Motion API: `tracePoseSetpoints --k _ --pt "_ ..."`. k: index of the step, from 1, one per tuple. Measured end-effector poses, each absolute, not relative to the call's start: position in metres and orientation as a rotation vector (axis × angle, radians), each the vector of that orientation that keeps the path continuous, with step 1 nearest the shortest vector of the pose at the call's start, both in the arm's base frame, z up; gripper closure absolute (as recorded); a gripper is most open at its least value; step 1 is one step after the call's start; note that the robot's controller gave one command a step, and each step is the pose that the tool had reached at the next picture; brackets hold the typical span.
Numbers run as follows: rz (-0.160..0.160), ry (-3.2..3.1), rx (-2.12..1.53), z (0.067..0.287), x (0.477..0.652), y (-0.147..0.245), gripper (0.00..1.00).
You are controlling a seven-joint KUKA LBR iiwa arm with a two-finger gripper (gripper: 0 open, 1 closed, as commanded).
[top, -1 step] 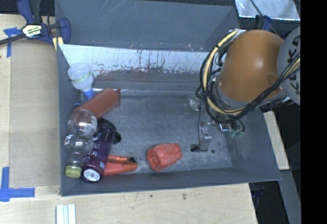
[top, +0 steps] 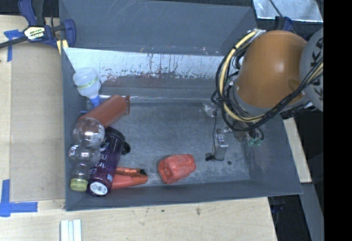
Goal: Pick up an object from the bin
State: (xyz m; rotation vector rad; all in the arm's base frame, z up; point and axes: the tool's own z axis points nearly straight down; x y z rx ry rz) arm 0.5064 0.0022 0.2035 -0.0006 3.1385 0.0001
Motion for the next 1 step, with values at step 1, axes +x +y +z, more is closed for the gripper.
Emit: tracePoseSetpoints --k 1 --pt "0.000 3.133 -0.009 0.1441 0.5070 0.0155 0.00"
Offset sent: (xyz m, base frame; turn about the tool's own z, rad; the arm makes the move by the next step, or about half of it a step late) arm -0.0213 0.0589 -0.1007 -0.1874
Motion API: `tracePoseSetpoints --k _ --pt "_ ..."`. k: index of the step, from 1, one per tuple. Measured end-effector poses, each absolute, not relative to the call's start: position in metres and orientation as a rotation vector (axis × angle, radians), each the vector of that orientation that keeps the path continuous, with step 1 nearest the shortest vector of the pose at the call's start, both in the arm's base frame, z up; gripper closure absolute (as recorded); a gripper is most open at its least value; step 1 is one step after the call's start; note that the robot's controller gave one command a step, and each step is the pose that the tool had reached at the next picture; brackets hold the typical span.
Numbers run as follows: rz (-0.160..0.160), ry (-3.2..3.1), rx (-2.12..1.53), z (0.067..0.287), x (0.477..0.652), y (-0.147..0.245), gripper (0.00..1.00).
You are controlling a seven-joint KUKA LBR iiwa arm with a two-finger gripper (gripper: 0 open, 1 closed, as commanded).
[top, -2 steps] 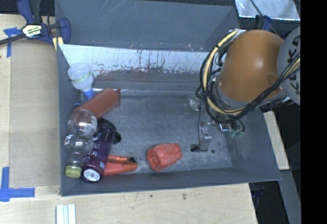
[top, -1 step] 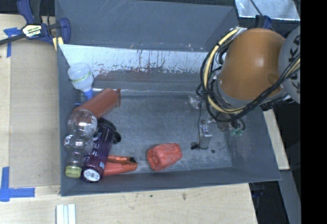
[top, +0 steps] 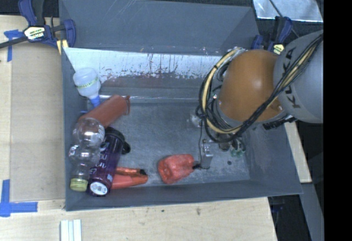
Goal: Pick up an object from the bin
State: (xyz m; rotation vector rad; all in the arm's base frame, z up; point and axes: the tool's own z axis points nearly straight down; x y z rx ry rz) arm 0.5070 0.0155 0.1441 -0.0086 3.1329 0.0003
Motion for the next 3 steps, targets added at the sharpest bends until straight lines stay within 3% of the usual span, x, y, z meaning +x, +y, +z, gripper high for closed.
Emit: tracePoseSetpoints --k 1,2,3 --pt "-0.001 3.135 -0.207 0.114 0.493 0.044 0.00" --pt "-0.003 3.118 -0.409 0.087 0.491 0.050 0.00" --pt "-0.001 3.102 -0.524 0.078 0.490 0.050 0.00"
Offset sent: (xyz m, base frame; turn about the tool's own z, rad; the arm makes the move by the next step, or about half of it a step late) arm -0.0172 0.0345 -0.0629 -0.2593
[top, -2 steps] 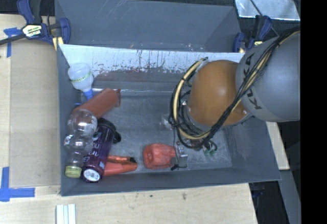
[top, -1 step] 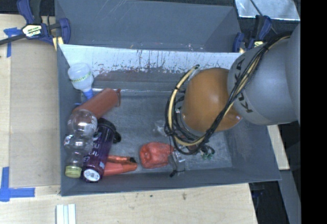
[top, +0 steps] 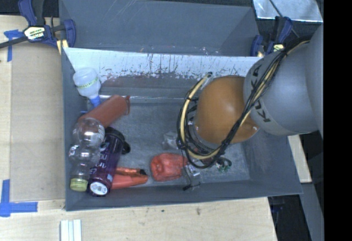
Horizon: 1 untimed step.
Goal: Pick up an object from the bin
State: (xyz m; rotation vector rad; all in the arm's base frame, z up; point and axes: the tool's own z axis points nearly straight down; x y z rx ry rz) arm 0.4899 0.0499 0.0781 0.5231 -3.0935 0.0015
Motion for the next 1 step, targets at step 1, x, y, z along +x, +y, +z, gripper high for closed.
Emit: tracePoseSetpoints --k 1 --pt "0.004 -3.060 0.703 0.0764 0.4921 0.0560 0.00"
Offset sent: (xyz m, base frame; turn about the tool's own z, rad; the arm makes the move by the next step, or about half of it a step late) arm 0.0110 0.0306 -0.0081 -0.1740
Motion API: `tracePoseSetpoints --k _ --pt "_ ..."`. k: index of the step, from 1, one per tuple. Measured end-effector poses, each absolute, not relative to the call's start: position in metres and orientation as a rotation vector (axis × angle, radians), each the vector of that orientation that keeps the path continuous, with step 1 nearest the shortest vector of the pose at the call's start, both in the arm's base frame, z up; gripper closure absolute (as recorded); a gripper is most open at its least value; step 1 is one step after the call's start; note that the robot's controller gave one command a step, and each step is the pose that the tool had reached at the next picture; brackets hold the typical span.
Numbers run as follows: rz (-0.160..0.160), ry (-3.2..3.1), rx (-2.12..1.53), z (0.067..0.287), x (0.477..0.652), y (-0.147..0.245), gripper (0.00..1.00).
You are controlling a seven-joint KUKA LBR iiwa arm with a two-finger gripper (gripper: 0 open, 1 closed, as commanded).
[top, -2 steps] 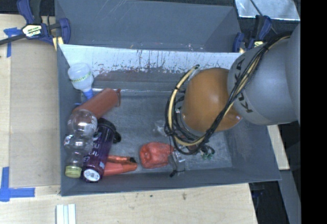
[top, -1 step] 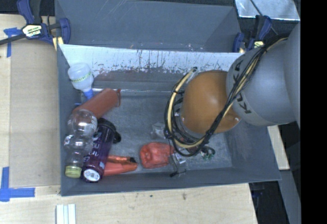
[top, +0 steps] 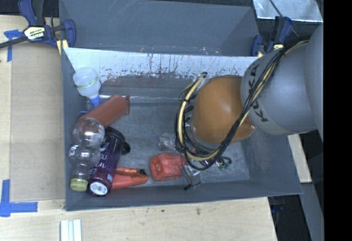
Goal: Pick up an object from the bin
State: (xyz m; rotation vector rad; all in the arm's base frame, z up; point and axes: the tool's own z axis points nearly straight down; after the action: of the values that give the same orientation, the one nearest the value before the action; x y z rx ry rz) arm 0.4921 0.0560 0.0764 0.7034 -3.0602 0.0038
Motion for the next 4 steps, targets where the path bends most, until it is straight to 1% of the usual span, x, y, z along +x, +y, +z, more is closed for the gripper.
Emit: tracePoseSetpoints --k 1,2,3,4 --pt "0.007 -3.112 0.403 0.075 0.496 0.064 0.00" --pt "0.016 -2.991 0.978 0.075 0.504 0.085 1.00" --pt "0.016 -2.991 0.977 0.075 0.504 0.084 1.00" --pt "0.001 -2.988 0.974 0.117 0.509 0.084 1.00"
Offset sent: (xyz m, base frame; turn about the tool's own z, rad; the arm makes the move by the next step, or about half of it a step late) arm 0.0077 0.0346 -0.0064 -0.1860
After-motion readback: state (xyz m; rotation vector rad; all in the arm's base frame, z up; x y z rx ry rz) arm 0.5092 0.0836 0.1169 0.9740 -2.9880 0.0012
